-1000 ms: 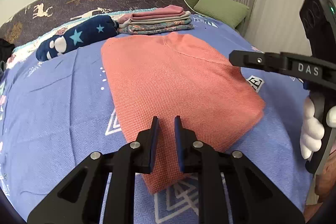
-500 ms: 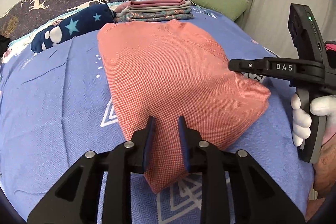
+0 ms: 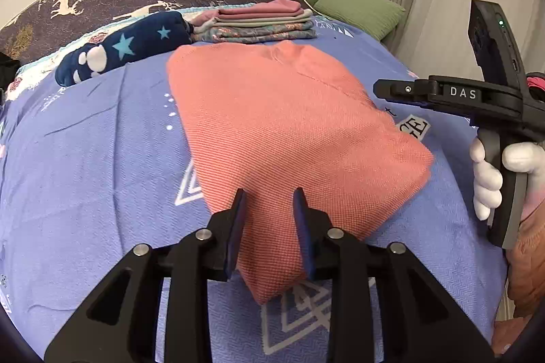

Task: Fold small clothes
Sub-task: 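Press and smooth the folded sweatshirt with both open tools, then close both tools on the folded coral sweatshirt edge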

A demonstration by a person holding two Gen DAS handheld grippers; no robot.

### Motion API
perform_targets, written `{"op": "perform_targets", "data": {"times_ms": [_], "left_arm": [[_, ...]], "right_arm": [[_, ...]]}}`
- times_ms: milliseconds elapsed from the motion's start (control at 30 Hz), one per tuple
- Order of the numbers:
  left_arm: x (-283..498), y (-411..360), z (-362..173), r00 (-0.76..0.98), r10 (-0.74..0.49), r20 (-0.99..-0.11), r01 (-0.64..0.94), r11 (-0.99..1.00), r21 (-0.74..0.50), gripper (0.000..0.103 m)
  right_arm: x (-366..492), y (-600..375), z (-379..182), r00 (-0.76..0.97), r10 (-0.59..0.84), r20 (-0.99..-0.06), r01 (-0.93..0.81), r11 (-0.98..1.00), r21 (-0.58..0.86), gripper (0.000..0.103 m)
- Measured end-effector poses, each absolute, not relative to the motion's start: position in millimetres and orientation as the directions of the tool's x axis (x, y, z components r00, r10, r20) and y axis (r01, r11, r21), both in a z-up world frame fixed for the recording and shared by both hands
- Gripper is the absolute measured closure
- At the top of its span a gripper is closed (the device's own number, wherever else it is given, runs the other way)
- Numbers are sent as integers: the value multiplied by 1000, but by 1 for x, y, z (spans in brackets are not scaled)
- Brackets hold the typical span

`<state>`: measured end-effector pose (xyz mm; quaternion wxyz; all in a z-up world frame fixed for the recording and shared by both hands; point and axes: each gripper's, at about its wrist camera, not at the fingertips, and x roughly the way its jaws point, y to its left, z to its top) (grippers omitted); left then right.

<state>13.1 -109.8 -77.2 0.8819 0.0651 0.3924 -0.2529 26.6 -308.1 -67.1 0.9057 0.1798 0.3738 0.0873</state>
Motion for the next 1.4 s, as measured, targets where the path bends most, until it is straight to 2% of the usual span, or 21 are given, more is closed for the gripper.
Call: {"op": "perform_targets", "data": {"times_ms": [100,267,433,667,800,933,1033,1200,1333,1400], "left_arm": [[15,-107,-74,574,-391,-720,489,868,-81,67],[19,-103,-75,576,-379,-724,474,877,-82,66],[26,-96,-77,563,-399,-723,459,879,-128,65],[51,-80,-86,508,-433,-745,411,882,-232,64],[61,-79,-93,474,-464,-748,408,869,-280,54],[62,-79,-98,469,-480,-742,418,860,-292,50],[61,-77,-99,466,-494,-734,419,854,-309,49],[65,-75,-98,455,-509,-731,421,846,-328,49],[72,-74,-91,459,-516,-723,434,841,-324,49],[79,-71,-85,466,-524,-713,433,838,-333,49]], "right_arm": [[29,-311,-67,704,288,-649,-20,922,387,63],[33,-313,-69,696,289,-657,-25,925,379,62],[49,-313,-72,662,305,-685,-36,925,377,50],[72,-312,-74,637,344,-690,-54,912,406,49],[90,-314,-80,612,374,-696,-57,899,434,49],[115,-318,-95,615,371,-695,-80,907,414,51],[119,-330,-106,623,420,-661,-70,870,487,53],[111,-320,-97,633,369,-680,-69,902,425,53],[98,-314,-88,607,422,-673,-107,883,457,51],[89,-310,-84,603,406,-687,-123,898,423,50]]}}
